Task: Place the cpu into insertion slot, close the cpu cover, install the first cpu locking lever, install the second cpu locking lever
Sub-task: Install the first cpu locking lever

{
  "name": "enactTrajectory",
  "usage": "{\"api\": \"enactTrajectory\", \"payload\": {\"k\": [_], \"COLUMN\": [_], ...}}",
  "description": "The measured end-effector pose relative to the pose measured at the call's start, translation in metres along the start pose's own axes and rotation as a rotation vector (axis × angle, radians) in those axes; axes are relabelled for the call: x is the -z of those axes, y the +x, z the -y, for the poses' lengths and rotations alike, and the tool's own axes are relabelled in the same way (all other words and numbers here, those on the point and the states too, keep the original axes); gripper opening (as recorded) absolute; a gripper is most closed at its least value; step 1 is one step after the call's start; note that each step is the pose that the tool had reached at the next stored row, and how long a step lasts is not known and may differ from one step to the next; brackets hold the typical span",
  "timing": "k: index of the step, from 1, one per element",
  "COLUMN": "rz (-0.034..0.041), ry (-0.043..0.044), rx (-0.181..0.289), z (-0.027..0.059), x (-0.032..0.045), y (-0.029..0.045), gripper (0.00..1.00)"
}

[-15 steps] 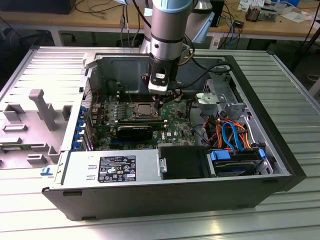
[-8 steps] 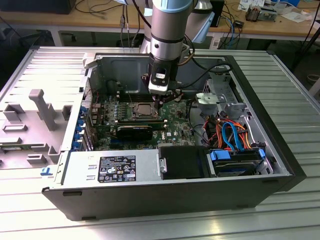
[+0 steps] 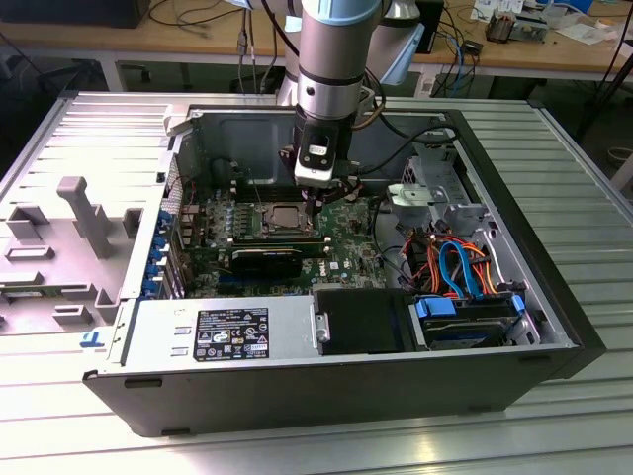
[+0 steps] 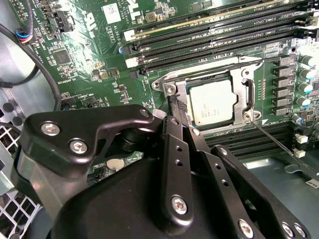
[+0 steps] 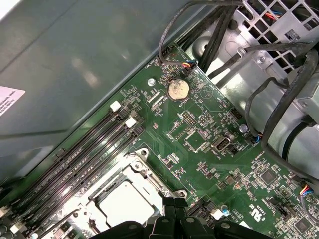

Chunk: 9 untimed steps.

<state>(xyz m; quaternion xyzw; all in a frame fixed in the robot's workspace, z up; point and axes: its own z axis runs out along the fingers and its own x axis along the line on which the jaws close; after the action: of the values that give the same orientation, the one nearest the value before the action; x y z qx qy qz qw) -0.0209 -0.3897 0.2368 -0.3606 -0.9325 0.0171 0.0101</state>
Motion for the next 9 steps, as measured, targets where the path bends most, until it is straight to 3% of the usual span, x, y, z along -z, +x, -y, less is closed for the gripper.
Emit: {"api": "enactTrajectory", "payload": {"k": [9], "rz": [0.0003], "ry": [0.0001], "rx": [0.008], "z": [0.0], "x": [0.0], "y": [0.0], "gripper": [0.11]}}
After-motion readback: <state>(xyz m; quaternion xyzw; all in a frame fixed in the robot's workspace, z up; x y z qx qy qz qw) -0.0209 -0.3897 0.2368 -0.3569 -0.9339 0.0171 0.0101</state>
